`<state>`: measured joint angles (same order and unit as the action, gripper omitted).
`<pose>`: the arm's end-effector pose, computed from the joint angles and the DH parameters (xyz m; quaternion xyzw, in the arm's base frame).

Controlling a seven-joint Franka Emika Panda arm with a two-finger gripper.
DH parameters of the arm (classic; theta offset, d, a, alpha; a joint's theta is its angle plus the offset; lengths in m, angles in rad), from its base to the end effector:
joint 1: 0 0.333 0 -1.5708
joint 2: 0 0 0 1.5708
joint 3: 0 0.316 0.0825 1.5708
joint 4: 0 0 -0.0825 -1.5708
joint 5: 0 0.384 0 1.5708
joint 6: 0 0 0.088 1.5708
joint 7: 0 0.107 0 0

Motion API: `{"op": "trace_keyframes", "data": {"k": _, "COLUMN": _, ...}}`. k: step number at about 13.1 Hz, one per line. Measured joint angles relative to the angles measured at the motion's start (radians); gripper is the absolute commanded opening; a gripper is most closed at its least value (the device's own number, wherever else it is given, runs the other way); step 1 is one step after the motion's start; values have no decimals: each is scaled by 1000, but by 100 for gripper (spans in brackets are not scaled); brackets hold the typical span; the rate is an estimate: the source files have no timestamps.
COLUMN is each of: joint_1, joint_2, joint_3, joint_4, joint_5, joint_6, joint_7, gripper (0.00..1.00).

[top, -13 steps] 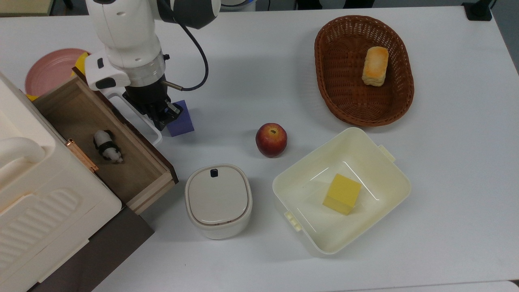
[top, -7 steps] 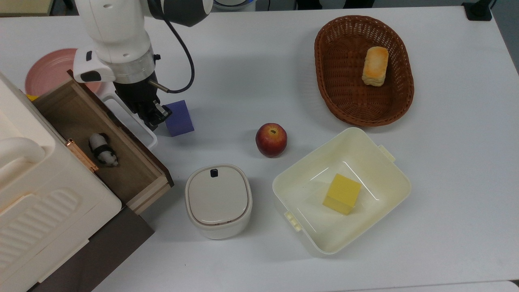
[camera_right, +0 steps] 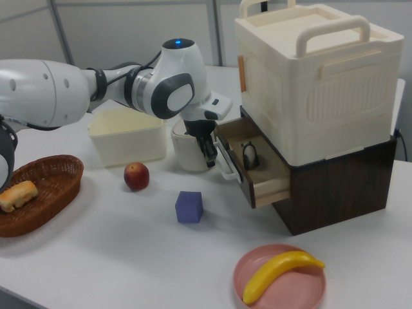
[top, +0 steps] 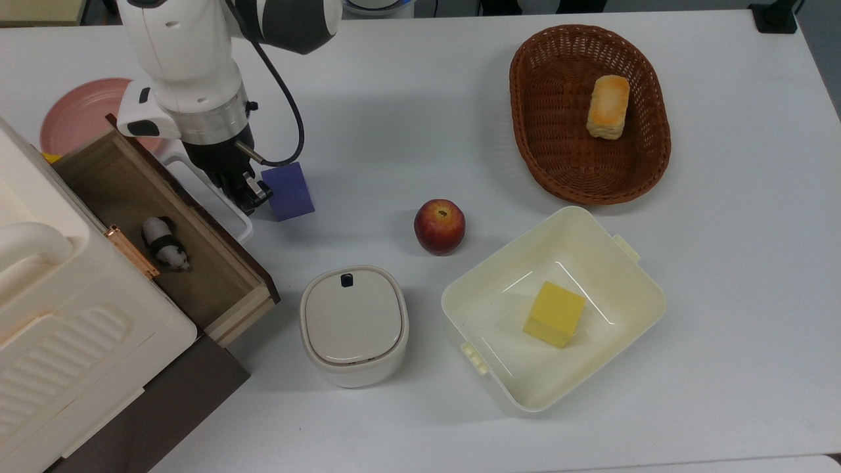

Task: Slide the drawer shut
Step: 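Push the drawer front with the gripper into the wooden unit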

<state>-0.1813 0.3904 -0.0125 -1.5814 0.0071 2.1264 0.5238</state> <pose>0.6731 -0.1307 0.4277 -0.9332 0.3510 -0.0761 0.0135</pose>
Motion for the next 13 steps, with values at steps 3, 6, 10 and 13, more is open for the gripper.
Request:
{"op": "trace_keyframes", "data": {"k": 3, "joint_1": 0, "joint_2": 1, "joint_3": -1, "joint_4": 1, "joint_5": 7, "joint_6": 0, "joint_7": 6, "gripper": 0}}
{"op": "trace_keyframes", "data": {"k": 6, "joint_1": 0, "joint_2": 6, "joint_3": -8, "joint_4": 9, "joint_5": 14, "joint_6": 1, "joint_7": 20, "gripper": 0}}
{"op": "trace_keyframes", "data": {"k": 10, "joint_1": 0, "joint_2": 19, "joint_3": -17, "joint_4": 30, "joint_5": 17, "joint_6": 1, "joint_7": 33, "gripper": 0}}
{"op": "trace_keyframes", "data": {"k": 13, "joint_1": -1, "joint_2": 20, "joint_3": -19, "joint_4": 35, "joint_5": 17, "joint_6": 1, "joint_7": 35, "gripper": 0}}
